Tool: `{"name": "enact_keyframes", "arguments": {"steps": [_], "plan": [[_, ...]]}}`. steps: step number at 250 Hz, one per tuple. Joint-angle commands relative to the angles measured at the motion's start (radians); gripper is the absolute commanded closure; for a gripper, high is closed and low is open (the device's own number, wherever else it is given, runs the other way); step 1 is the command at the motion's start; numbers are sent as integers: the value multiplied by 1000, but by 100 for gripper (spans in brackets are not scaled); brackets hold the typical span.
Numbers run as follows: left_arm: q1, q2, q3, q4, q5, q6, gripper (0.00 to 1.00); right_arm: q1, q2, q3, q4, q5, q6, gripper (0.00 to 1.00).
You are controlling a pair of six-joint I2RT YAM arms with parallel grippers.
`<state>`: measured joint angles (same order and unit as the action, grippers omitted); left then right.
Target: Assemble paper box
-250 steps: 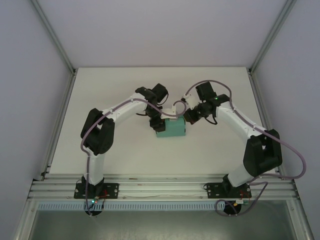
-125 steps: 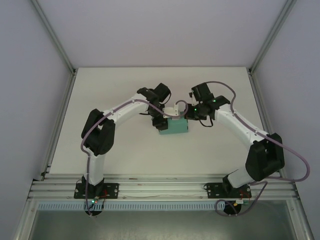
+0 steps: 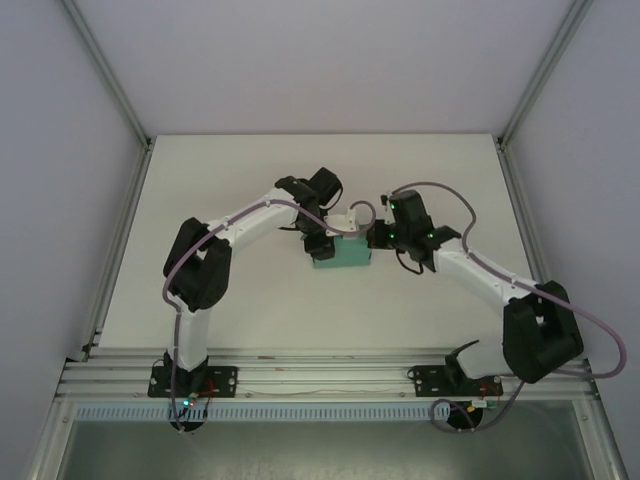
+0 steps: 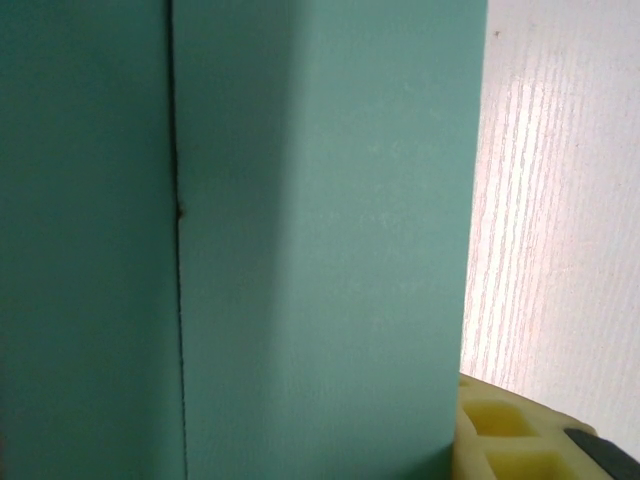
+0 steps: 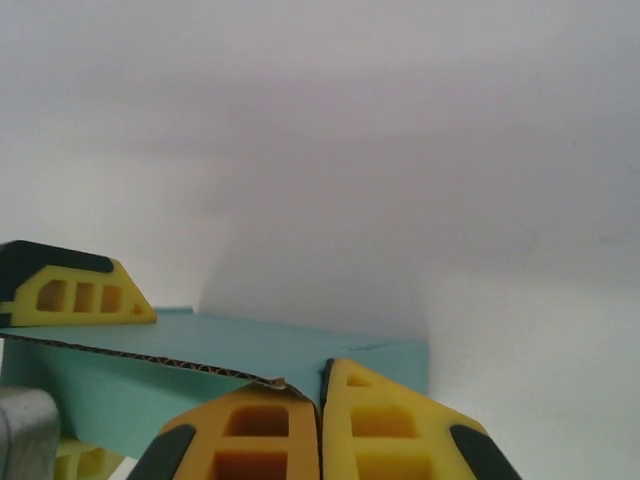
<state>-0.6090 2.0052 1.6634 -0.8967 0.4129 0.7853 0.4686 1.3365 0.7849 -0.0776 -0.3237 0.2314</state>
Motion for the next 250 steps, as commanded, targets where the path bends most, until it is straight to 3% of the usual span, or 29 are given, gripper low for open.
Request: {"name": "enact_keyframes", "arguments": {"steps": [1, 58, 78, 126, 160, 172, 199, 250], "plan": [[-1, 15, -4, 102, 42, -74, 60, 44, -39, -186, 248, 13, -51, 95], [-1, -13, -34, 143, 34, -138, 57, 53, -56, -329, 328, 59, -86, 94], [-2, -17, -34, 142, 35, -161, 52, 79, -44, -342, 338, 67, -106, 94], [-2, -70, -83, 184, 22, -210, 33, 105, -52, -384, 389, 133, -138, 94], [-3, -138, -132, 228, 5, -251, 13, 110, -49, -382, 355, 164, -176, 94], [-3, -163, -147, 241, 4, -265, 1, 111, -46, -365, 328, 170, -182, 94], [-2, -229, -195, 282, -23, -314, 0, 113, -38, -339, 302, 184, -181, 94], [-1, -346, -298, 290, -239, -510, 1, 117, -42, -290, 207, 218, -144, 95]]}}
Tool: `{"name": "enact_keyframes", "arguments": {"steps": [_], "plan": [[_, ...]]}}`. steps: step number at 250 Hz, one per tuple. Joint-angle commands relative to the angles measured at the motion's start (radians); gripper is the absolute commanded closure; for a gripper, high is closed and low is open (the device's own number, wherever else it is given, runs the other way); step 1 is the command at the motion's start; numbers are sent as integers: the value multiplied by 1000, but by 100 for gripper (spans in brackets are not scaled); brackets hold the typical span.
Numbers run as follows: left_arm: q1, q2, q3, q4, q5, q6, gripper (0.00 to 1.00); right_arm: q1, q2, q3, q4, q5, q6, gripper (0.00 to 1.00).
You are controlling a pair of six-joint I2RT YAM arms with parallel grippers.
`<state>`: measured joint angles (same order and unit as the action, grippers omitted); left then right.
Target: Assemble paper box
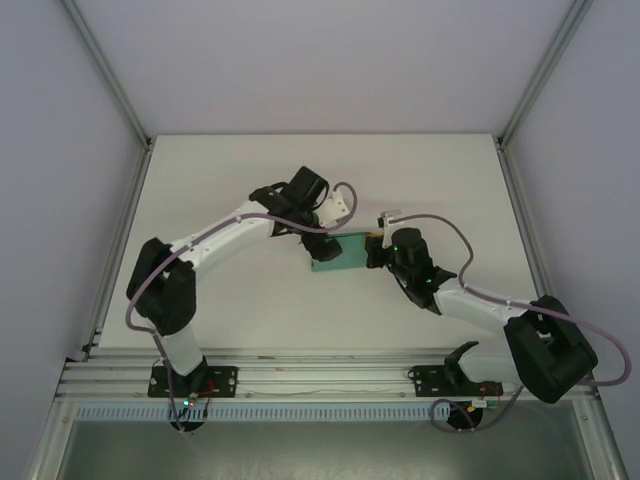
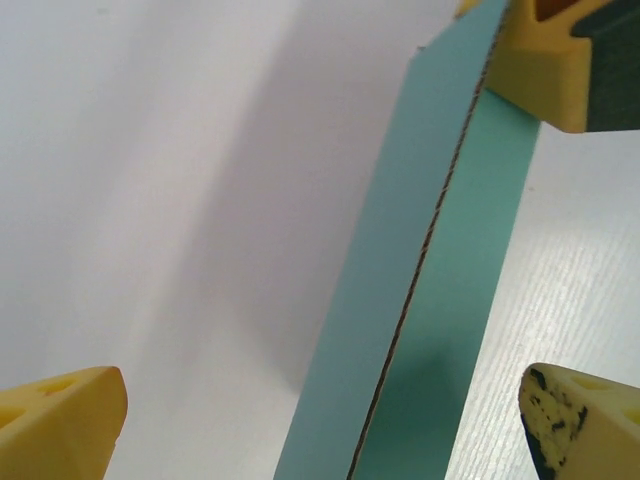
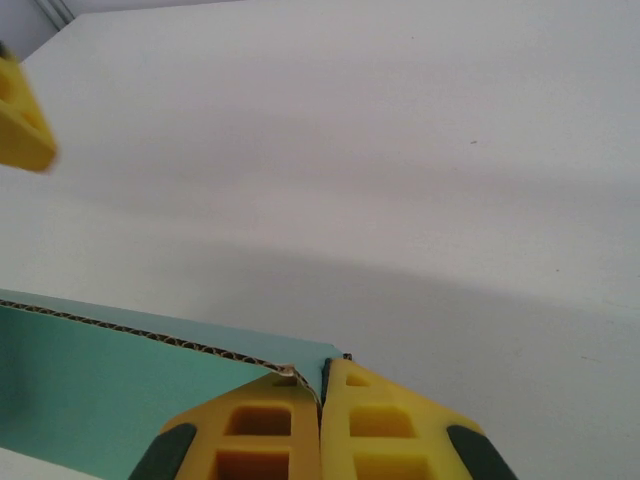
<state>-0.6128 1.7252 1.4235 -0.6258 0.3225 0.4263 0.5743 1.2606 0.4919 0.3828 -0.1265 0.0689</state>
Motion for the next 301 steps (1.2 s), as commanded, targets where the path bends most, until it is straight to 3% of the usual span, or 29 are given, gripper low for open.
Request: {"name": "enact_keyframes", "arguments": {"steps": [1, 47, 86, 99, 129, 177, 196, 221, 249, 301], "plan": [[2, -68, -61, 18, -151, -154, 1, 13, 34, 4, -257, 21, 19, 95], [5, -142, -162, 41, -180, -234, 28, 19, 42, 52, -328, 3, 17, 95], [13, -118, -125, 0, -178, -276, 53, 20, 50, 73, -354, 18, 15, 95], [13, -111, -116, -12, -167, -284, 57, 20, 57, 82, -365, 24, 14, 96], [13, -109, -120, -6, -141, -311, 80, 21, 74, 98, -383, 19, 27, 96], [13, -97, -119, -16, -154, -389, 88, 29, 68, 112, -391, 16, 47, 95], [12, -99, -117, -18, -154, -422, 100, 31, 65, 119, -403, 17, 49, 96], [12, -109, -103, -19, -155, -489, 100, 41, 60, 130, -432, 34, 50, 96], [13, -99, -61, -40, -53, -624, 100, 64, 58, 150, -483, 91, 51, 96], [20, -29, 49, -225, -16, -788, 100, 117, 48, 156, -514, 146, 70, 96]]}}
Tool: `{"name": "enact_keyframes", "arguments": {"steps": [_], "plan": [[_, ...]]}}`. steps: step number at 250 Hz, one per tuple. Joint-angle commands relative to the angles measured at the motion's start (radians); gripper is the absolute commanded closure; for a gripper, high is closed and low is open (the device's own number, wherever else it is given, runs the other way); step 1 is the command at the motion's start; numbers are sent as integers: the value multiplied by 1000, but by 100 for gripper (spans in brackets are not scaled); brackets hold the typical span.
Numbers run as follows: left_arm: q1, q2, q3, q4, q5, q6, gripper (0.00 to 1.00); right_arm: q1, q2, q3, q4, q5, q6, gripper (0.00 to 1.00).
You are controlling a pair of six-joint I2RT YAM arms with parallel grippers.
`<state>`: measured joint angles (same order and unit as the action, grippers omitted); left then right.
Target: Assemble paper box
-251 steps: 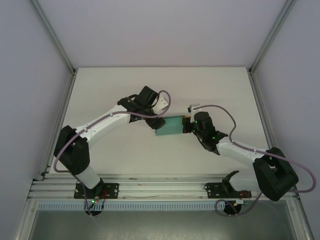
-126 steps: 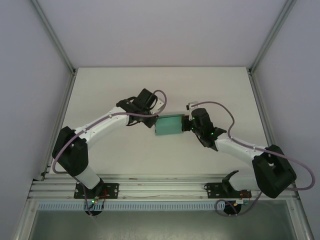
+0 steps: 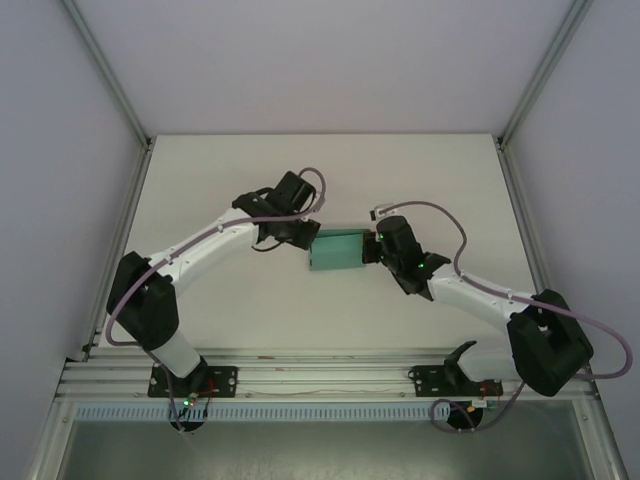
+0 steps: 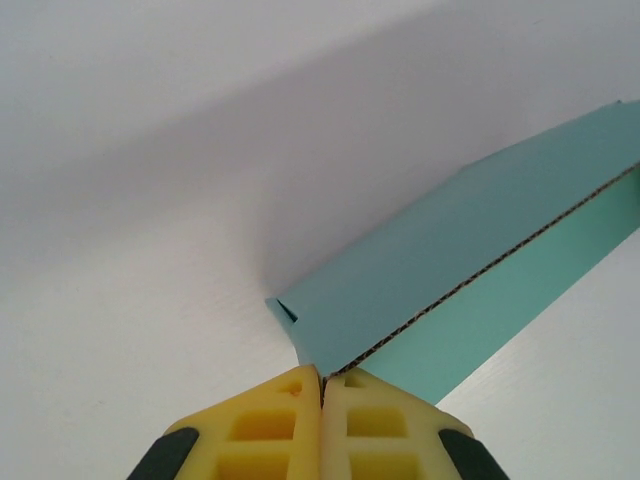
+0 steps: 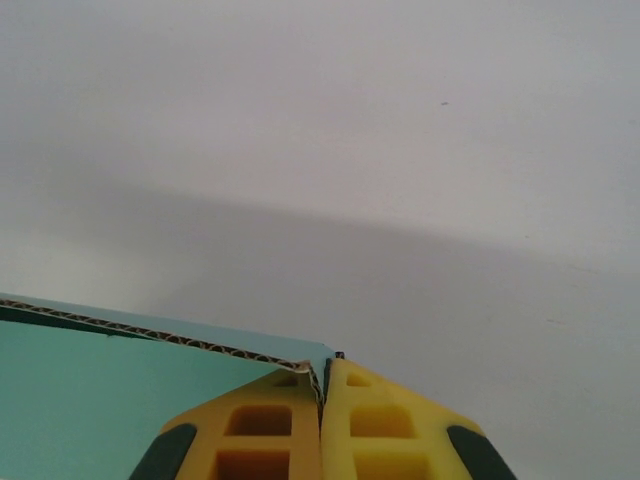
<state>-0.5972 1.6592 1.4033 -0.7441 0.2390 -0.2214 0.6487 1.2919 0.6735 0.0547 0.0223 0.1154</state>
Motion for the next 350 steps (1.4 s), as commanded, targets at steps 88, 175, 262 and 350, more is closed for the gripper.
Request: {"name": "enact_keyframes", "arguments": {"steps": [88, 175, 262, 350], "plan": [[29, 93, 58, -99, 121, -310, 100, 65, 3, -14, -204, 32, 62, 96], [37, 104, 29, -86, 133, -375, 100, 64, 31, 12, -222, 5, 82, 96], [21, 115, -115, 11, 100, -361, 100, 65, 47, -30, -168, 1, 96, 97], [-22, 50, -328, 133, 56, -343, 100, 65, 32, -140, -16, -4, 32, 97]]}}
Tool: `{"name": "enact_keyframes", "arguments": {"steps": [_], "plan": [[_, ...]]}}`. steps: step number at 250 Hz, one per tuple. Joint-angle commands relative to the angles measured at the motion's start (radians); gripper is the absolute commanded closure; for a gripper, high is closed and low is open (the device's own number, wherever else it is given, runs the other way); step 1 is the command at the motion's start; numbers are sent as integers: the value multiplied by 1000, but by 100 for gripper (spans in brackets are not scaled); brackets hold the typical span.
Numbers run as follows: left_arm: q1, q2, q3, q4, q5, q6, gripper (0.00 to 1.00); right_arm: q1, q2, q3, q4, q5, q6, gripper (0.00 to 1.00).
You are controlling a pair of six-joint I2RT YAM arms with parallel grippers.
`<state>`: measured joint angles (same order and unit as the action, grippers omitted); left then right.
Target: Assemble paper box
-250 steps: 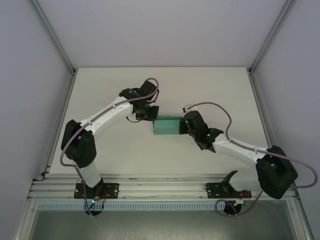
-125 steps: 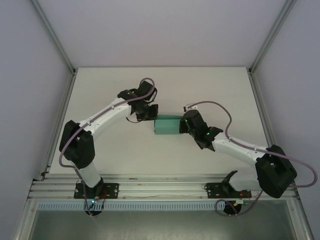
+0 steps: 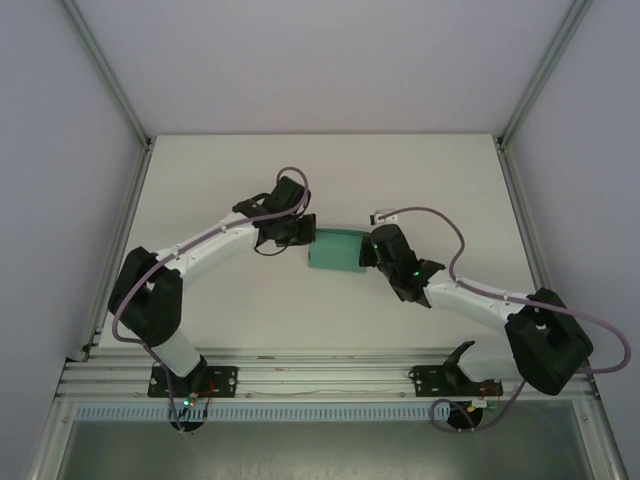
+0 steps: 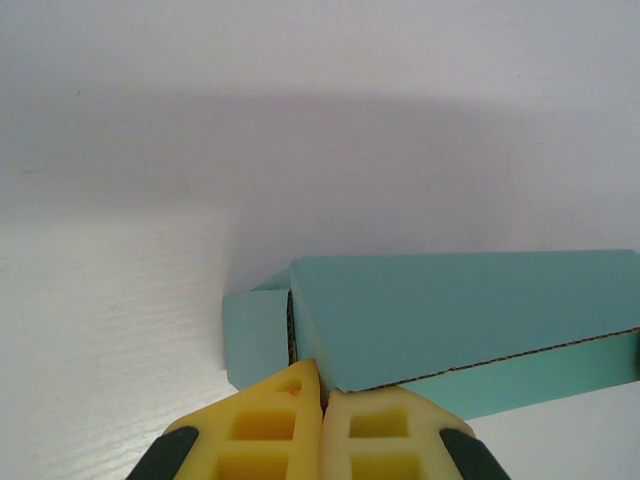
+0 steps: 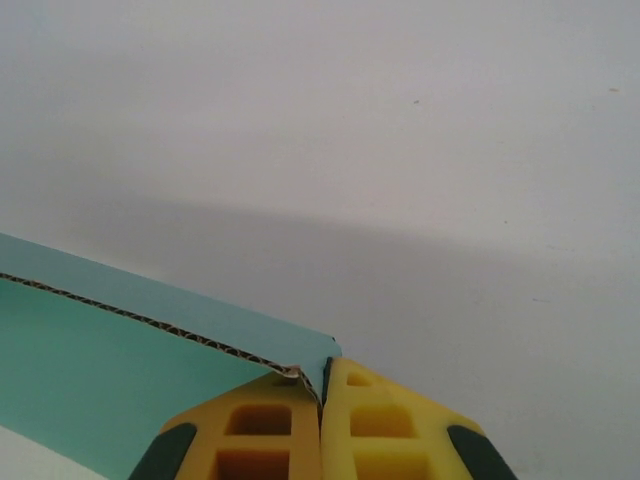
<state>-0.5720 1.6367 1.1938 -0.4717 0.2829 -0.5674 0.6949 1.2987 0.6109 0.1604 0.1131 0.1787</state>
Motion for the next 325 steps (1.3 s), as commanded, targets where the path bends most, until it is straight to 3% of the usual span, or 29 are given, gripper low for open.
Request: {"name": "enact_keyframes", "arguments": {"steps": [1, 70, 126, 203, 249, 280, 309, 325], "plan": [[-47, 72, -119, -139, 10, 3, 100, 19, 25, -80, -121, -94, -31, 97], [-83, 30, -193, -78, -37, 0, 100, 20, -31, -152, -62, -136, -32, 87], [-88, 18, -208, -54, -55, -13, 100, 20, -133, -74, -211, -176, -5, 53], [-96, 34, -178, -55, -65, -8, 100, 17, -228, 61, -361, -130, 26, 25], [-98, 41, -153, -64, -69, 4, 100, -9, -235, 130, -380, -29, 72, 21], [-98, 53, -137, -69, -63, 10, 100, -89, -207, 181, -386, -59, 134, 21], [-98, 54, -128, -67, -58, 10, 100, -178, -152, 200, -389, -140, 164, 38], [-98, 56, -122, -67, -59, 11, 100, -214, -111, 204, -384, -179, 183, 40]]}}
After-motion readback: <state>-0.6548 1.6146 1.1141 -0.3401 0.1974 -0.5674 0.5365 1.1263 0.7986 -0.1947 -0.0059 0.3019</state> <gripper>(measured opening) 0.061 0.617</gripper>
